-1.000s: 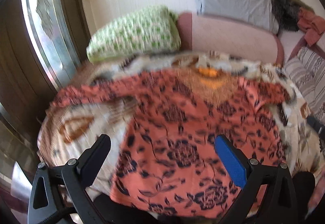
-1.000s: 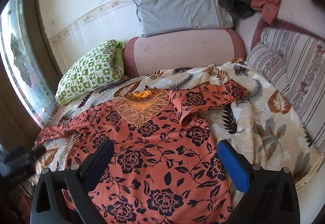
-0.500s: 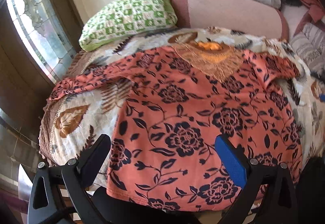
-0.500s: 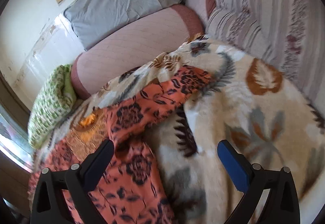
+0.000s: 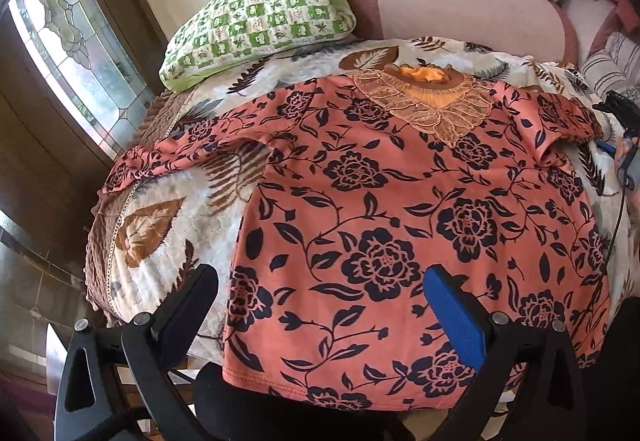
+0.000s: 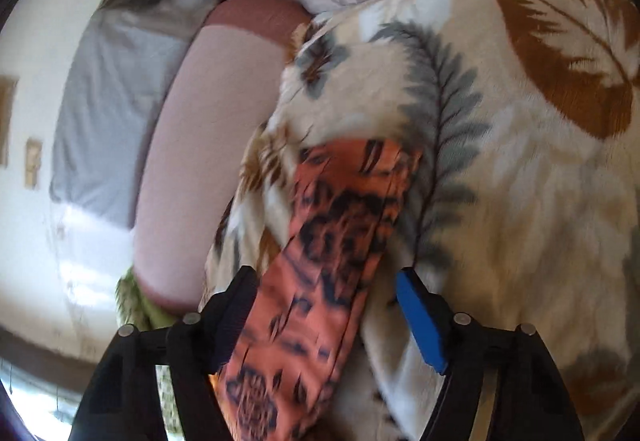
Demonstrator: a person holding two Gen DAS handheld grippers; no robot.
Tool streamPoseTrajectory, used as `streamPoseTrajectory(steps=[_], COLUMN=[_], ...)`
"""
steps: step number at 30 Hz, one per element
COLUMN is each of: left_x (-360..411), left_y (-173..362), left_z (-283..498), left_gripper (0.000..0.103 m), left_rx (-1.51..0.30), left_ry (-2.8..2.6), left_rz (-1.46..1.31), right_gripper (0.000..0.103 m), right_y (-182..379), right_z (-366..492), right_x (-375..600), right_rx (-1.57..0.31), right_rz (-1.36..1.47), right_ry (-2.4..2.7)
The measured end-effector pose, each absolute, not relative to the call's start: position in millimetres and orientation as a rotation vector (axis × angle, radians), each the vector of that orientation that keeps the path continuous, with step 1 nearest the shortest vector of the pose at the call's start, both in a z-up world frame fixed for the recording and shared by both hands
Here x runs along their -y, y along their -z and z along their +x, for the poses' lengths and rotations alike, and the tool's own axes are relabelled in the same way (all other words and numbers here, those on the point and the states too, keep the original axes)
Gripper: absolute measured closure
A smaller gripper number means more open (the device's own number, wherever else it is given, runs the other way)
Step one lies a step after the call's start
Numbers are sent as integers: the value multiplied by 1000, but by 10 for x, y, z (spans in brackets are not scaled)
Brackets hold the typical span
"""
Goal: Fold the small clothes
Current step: 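Grasp the sleeve cuff with the right tool and lift it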
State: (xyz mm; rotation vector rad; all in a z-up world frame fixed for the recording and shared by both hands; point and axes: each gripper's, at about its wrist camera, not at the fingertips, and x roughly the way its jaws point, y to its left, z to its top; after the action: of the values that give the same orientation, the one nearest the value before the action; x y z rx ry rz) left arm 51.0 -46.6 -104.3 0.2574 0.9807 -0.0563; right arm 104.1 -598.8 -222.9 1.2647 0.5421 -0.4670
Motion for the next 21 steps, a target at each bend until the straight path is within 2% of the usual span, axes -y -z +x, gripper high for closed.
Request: streamPoseTrajectory(steps=[2, 3, 4, 5, 6, 11, 16, 21], left_x=[435, 427, 416, 408, 404, 292, 21, -332], left_y=[1063, 1069, 1075, 1077, 1077, 1090, 1076, 1060], left_z=[523, 529, 530, 527, 523, 540, 531, 502], left_gripper=[1, 1, 1, 1, 1, 1, 1, 1], left_rx=[-988, -991, -993, -991, -989, -992, -986, -980], left_ry=[54, 55, 59, 63, 66, 78, 63, 13], left_rz=[250, 247, 242, 239, 238, 195, 129, 70], right_gripper=[46, 70, 80, 83, 92, 94, 94, 94], right_y=[2290, 2295, 2284, 2243, 2191, 1499, 899, 741], right_z=[1141, 1182, 1224, 1259, 1290, 1543, 1835, 2269], right_x=[6068, 6095, 6108, 6097, 6099, 5529, 4431, 3107], right_rx=[-545, -541, -546, -551, -546, -499, -470, -543], right_rz=[1299, 1300, 1292, 1278, 1257, 1015, 874, 691], right_ry=[451, 442, 441, 445, 438, 300, 96, -29])
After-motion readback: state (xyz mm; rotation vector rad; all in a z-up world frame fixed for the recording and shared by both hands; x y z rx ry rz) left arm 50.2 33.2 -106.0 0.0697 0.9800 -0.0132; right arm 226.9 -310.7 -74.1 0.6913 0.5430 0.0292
